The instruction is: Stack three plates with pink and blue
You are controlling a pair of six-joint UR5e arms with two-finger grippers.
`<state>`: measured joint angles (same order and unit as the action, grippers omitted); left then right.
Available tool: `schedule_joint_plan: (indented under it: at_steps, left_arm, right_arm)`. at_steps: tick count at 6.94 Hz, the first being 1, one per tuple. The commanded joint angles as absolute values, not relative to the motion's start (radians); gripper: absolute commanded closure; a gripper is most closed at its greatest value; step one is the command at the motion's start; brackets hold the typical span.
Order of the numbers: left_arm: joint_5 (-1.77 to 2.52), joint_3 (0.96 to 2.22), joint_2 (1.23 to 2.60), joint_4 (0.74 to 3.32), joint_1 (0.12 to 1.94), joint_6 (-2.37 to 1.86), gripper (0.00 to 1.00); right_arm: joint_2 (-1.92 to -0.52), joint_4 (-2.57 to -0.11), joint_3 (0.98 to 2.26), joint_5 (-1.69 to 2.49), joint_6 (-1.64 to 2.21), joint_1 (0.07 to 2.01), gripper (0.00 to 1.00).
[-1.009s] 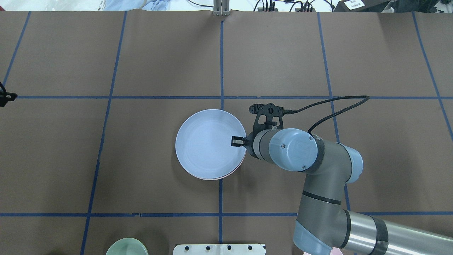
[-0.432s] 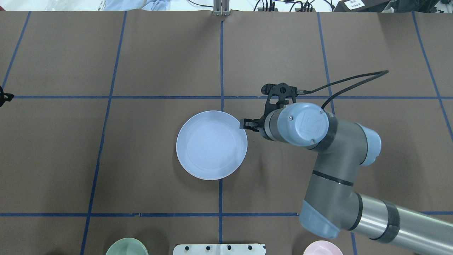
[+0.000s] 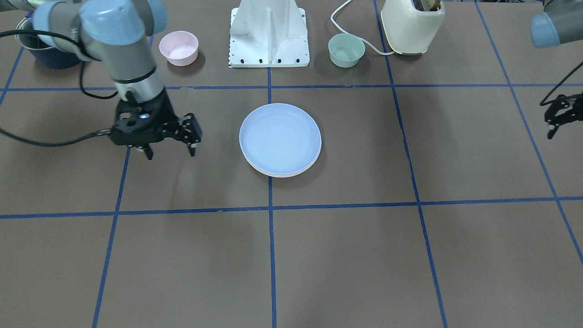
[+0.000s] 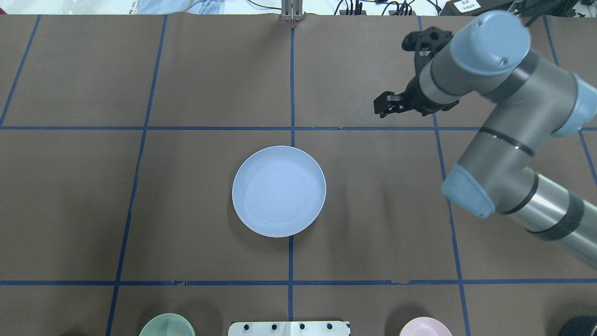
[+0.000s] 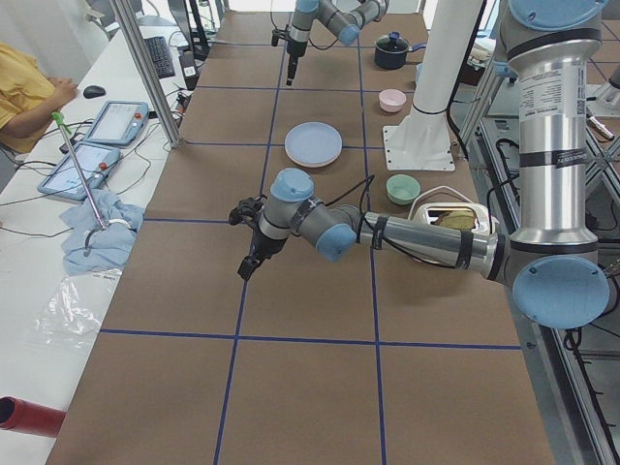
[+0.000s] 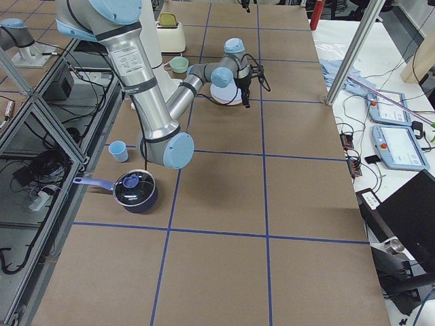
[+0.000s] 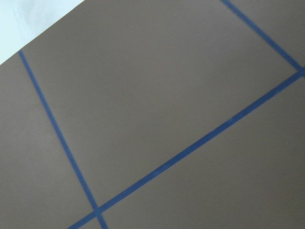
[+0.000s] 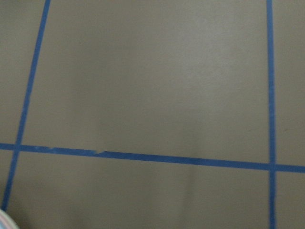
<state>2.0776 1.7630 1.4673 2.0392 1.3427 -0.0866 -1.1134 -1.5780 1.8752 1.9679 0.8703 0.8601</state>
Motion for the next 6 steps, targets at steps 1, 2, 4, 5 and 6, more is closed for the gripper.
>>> schedule_joint_plan:
  at_steps: [1, 2, 4, 5, 6]
  left_arm:
    - [2.146, 1.712, 1.492, 1.841, 1.494, -0.092, 0.0]
    - [2.149, 1.727, 1.491, 1.766, 1.534, -0.08, 0.0]
    - [2.158, 1.743, 1.468, 1.688, 1.575, 0.073, 0.0]
    - [2.239, 1.781, 1.433, 1.648, 1.578, 0.072, 0.0]
    - [2.273, 1.792, 1.416, 1.652, 1.58, 0.072, 0.0]
  right_arm:
    - [-1.251, -1.614, 1.861, 2.145, 0.421, 1.116, 0.0]
    - [-1.344, -1.609, 1.847, 2.199, 0.278, 1.22, 0.0]
    - [-1.509, -1.606, 1.797, 2.224, -0.028, 1.372, 0.0]
    - [-1.619, -1.602, 1.79, 2.218, -0.087, 1.411, 0.0]
    - [-1.697, -1.6, 1.781, 2.22, -0.077, 1.431, 0.0]
